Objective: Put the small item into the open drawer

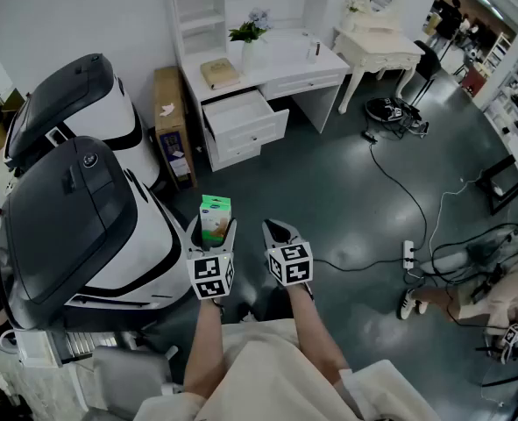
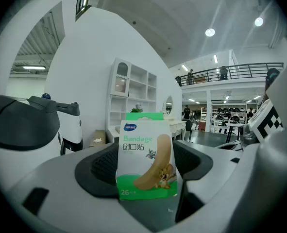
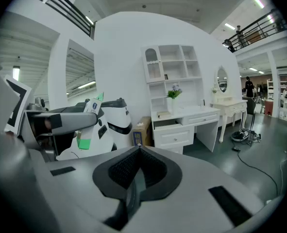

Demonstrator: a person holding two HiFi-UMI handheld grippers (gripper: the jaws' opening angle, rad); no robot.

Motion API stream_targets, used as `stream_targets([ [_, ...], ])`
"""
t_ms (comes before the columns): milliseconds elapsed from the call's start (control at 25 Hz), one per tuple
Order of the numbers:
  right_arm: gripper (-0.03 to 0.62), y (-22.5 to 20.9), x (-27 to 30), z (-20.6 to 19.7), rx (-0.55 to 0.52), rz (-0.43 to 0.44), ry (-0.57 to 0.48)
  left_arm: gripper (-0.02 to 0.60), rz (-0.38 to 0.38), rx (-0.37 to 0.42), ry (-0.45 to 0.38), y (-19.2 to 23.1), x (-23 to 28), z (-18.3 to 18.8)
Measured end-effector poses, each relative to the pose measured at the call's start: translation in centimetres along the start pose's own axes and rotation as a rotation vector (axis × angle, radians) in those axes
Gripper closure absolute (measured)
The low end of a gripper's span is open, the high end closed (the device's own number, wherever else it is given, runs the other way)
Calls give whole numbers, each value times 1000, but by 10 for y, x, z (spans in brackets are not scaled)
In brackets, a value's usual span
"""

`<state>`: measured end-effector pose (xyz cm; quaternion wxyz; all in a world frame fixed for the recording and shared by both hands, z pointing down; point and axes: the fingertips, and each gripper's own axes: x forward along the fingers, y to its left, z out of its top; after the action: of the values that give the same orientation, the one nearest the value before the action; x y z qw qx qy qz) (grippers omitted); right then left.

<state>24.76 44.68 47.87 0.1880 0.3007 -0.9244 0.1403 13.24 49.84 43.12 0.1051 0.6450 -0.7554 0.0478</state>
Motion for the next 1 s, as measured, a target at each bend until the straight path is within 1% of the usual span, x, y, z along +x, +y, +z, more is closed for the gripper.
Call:
stream_targets([
  [240,574,3,6,8,-17,-1,0,222,-4,1,-15,9,3,8],
  [400,574,4,10,16,-19,-5,-7,222,-4,3,-3,16,2,4],
  [520,574,-1,16,15,2,-26,-22,222,0,-5,5,23,5,-2],
  [600,574,0,23,13,20,-11,-21,222,10,-12,4,31,9,-4],
  [760,574,1,41,12,3,7,-6,222,25,-15,3,45,22,-3],
  [1000,574,-13,80,25,36,17,-6,222,31,-11,13,64,58,-4],
])
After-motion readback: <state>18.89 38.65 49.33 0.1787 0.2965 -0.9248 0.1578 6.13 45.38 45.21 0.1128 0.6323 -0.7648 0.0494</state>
